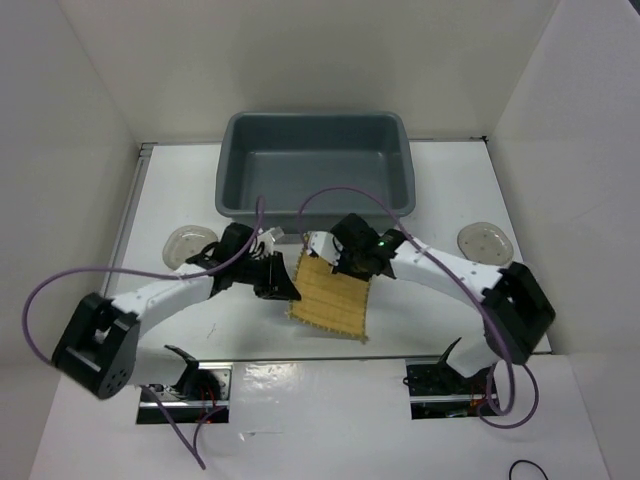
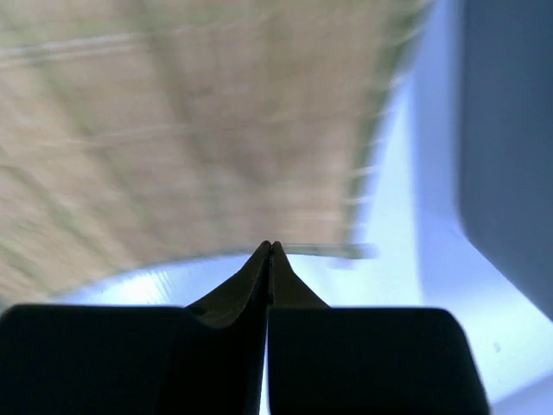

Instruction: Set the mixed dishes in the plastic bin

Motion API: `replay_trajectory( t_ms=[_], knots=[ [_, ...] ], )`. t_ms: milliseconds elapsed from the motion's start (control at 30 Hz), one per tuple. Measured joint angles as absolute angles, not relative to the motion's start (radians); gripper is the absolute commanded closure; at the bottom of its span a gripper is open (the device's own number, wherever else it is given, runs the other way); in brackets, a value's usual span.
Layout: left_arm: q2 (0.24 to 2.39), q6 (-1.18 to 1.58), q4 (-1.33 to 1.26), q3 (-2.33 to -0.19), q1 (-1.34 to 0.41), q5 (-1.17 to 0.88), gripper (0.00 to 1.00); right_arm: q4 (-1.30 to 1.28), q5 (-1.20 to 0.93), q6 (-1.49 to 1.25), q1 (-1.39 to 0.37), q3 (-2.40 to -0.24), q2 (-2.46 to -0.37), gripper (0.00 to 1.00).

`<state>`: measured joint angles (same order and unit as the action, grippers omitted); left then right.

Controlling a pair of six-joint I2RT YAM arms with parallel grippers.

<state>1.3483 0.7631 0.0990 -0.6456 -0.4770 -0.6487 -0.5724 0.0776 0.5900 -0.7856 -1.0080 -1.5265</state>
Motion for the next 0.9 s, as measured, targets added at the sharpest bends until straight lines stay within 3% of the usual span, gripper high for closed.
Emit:
replay_trajectory(
  t_ms=[267,467,900],
  knots=[
    [0.985,0.727,0.334,-0.687,-0.455,-0.671,1.00,-0.592,0.170,0.489,-0.581,-1.069,-1.335,1.00],
    [0.803,0.801,0.344,-0.661,-0.414,-0.684,1.00,-0.591,0.203,0.456,-0.527,-1.064,-1.305,1.00],
    [0.823,0.905,0.368,-0.697,-0.316,-0.698,1.00,-0.585,0.266,0.405,-0.469,-0.993,-1.266,1.00]
  ],
)
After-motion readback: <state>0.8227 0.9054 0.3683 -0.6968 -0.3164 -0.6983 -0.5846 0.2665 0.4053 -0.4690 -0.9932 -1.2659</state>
